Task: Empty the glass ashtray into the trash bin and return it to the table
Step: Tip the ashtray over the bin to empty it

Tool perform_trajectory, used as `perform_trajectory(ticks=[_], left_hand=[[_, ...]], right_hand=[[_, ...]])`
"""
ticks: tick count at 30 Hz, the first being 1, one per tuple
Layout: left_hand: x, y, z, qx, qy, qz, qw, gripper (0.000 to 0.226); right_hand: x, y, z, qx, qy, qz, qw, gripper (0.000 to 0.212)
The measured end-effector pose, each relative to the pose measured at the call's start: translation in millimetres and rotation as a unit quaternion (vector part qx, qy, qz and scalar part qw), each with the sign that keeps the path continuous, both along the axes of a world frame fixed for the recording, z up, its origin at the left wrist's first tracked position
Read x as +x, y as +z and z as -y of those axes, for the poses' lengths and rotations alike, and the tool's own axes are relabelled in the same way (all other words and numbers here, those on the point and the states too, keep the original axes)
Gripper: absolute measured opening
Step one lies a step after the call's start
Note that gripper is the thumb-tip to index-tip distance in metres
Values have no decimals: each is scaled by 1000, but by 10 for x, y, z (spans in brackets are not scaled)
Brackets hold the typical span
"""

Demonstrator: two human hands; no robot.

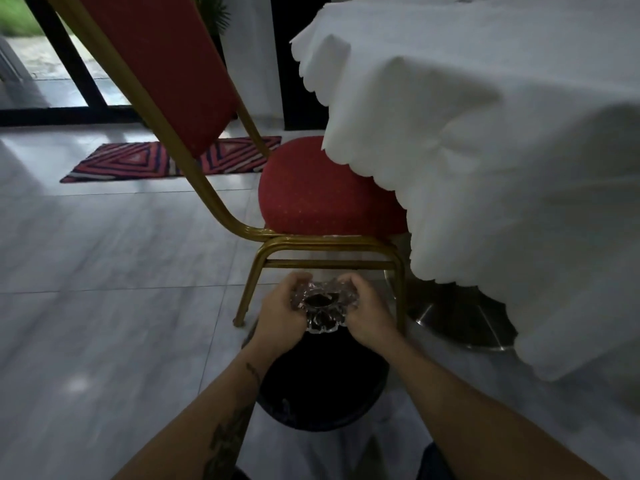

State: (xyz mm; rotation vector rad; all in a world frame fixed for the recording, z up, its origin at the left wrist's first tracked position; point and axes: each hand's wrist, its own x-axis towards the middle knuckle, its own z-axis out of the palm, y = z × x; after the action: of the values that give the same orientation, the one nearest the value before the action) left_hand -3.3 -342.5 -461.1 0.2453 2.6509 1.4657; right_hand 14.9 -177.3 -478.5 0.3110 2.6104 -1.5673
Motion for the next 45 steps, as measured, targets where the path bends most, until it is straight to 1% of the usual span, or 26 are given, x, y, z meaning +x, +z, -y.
perform_trajectory(ticks=[3,6,10,13,15,17,19,23,25,27,31,33,36,41,45], left_hand=[[-3,-20,13,-9,-3,13,1000,48],[18,-40,21,-20,-6,15,1000,43],[7,-83,53,-29,-5,17,999,48],[-40,-103,84,-20,-10,11,1000,44],[-33,-121,87,-23,-15,-30,999,40],[-7,-154,81,-57,-34,-119,991,43],[10,-217,97,-101,-60,-200,973,46],[52,-297,161,-165,-113,-276,940,49],[44,-334,195,-186,-134,-287,930,51],[47,-363,234,-191,-141,-292,926,51],[60,-421,296,-187,-149,-276,931,54],[66,-437,318,-197,-150,-267,931,57],[78,-430,339,-210,-157,-275,925,61],[3,-396,404,-219,-173,-297,913,60],[-50,-344,457,-240,-187,-320,897,58]], right_hand=[[11,-41,-18,6,21,-33,999,49],[43,-78,-43,33,37,-59,997,51],[125,-51,-65,62,61,-72,994,55],[109,-30,-88,80,76,-81,991,57],[109,-23,-95,92,76,-98,988,54],[126,-27,-113,88,78,-110,987,53],[146,-63,-136,85,90,-104,987,53],[171,-159,-182,126,125,-123,976,61],[174,-205,-188,158,135,-130,969,66],[185,-241,-185,195,141,-142,960,69],[198,-262,-184,277,166,-191,927,72],[200,-267,-187,299,182,-213,912,77],[195,-264,-193,306,191,-228,904,82],[191,-202,-180,292,198,-248,902,77],[163,-171,-187,295,204,-243,901,88]])
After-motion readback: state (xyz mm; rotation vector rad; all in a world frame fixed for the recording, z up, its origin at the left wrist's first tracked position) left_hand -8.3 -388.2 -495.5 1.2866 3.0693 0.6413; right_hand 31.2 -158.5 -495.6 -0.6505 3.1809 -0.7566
